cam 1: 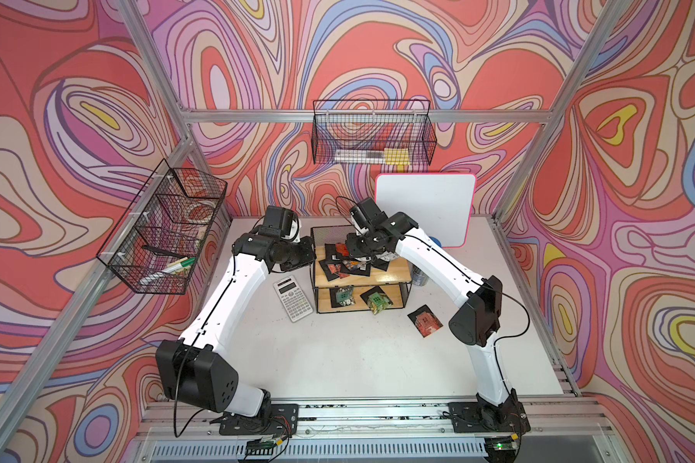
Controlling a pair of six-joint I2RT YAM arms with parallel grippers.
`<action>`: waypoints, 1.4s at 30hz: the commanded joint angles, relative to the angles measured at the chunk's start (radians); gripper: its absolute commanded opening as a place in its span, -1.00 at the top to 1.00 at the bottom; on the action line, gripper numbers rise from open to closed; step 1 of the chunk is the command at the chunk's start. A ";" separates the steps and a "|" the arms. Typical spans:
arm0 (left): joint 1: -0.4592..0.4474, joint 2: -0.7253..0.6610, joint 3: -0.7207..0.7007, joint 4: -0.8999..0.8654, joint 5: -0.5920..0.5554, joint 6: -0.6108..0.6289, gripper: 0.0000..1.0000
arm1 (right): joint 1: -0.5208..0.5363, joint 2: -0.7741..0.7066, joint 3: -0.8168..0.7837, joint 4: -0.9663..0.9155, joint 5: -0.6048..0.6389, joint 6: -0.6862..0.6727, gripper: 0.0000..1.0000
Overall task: Remove the tea bags from the shelf
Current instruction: Pick up the tea bag from the shelf, then place the tea bag at the center of the board.
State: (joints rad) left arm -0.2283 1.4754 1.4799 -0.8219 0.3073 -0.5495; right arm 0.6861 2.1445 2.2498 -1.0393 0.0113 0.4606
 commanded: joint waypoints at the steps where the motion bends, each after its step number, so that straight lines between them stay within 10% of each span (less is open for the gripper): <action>1: 0.004 0.023 0.013 0.007 -0.019 -0.003 1.00 | -0.004 -0.101 0.026 0.033 0.028 -0.005 0.84; 20: 0.004 0.030 0.021 0.005 -0.024 -0.003 1.00 | -0.040 -0.752 -0.644 0.094 0.446 0.380 0.98; 42: 0.004 0.037 0.032 0.009 -0.022 -0.008 1.00 | -0.223 -1.000 -1.564 0.324 0.109 0.912 0.94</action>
State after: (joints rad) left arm -0.2283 1.4883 1.4933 -0.8219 0.3073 -0.5499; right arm 0.4709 1.1271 0.7231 -0.8032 0.1734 1.3170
